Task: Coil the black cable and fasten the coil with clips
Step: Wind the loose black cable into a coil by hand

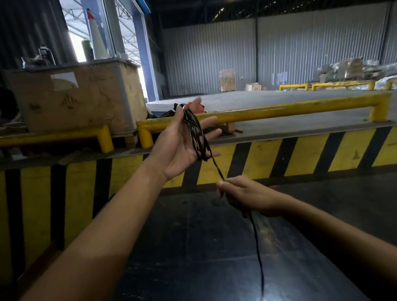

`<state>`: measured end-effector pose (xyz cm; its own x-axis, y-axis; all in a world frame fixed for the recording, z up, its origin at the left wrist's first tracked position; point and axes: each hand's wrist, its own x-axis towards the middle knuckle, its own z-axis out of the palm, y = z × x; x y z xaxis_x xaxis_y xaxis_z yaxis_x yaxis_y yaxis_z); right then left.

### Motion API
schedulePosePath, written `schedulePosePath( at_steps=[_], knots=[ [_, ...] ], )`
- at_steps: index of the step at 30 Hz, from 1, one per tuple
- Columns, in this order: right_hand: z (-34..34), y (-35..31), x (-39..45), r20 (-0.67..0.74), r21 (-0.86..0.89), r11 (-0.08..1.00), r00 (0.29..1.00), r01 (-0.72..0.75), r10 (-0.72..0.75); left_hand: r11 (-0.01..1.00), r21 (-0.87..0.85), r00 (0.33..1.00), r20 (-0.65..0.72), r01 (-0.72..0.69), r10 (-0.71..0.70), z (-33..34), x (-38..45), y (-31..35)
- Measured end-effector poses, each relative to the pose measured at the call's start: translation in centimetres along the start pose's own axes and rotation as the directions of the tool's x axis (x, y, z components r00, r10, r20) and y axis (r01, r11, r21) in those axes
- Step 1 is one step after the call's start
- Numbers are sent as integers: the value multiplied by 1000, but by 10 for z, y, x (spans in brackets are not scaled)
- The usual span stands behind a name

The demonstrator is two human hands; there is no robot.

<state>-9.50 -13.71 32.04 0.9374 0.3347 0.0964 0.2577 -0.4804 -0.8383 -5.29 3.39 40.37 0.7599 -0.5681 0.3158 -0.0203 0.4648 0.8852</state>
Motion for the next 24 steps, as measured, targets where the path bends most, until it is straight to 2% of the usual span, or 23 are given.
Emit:
schedulePosePath(
  at_steps=[3, 5, 6, 7, 9, 10, 12, 13, 14, 16, 19, 21, 24],
  knots=[
    [1, -9, -7, 91, 147, 988, 995, -55, 41, 990, 119, 979, -176, -78, 98, -7, 6, -5],
    [-2, -16, -11, 88, 169, 984, 995, -54, 39, 929, 365, 956, -246, -60, 158, -13, 6, -9],
    [-5, -18, -13, 88, 164, 985, 996, -49, 35, 835, 550, 952, -245, -21, 186, -16, 5, -10],
    [-8, -21, -15, 87, 153, 988, 996, -32, 19, 674, 738, 954, -228, 40, 193, -19, 3, -11],
    [-15, -31, -21, 38, 103, 994, 998, 42, -47, 328, 929, 976, -205, 172, 68, -27, -1, -16],
    [-20, -37, -22, -23, 70, 993, 996, 90, -88, 228, 950, 977, -206, 212, -52, -31, -5, -20],
    [-31, -47, -22, -180, 24, 985, 970, 171, -164, 135, 961, 944, -199, 240, -262, -39, -12, -29],
    [-37, -50, -22, -253, 32, 979, 950, 200, -186, 137, 961, 921, -181, 240, -346, -42, -17, -33],
    [-41, -51, -20, -317, 58, 973, 928, 223, -194, 183, 951, 897, -155, 249, -414, -43, -21, -34],
    [-45, -50, -15, -432, 108, 962, 883, 252, -183, 369, 868, 850, -106, 333, -516, -41, -29, -31],
    [-40, -38, -1, -561, 71, 974, 816, 214, -139, 615, 651, 795, 28, 445, -605, -33, -38, -22],
    [-31, -27, 8, -586, 51, 984, 803, 170, -108, 764, 468, 813, 147, 444, -563, -31, -37, -18],
    [-4, -11, 16, -478, 116, 984, 876, 135, -64, 930, 147, 877, 310, 338, -367, -23, -32, -10]
  ],
)
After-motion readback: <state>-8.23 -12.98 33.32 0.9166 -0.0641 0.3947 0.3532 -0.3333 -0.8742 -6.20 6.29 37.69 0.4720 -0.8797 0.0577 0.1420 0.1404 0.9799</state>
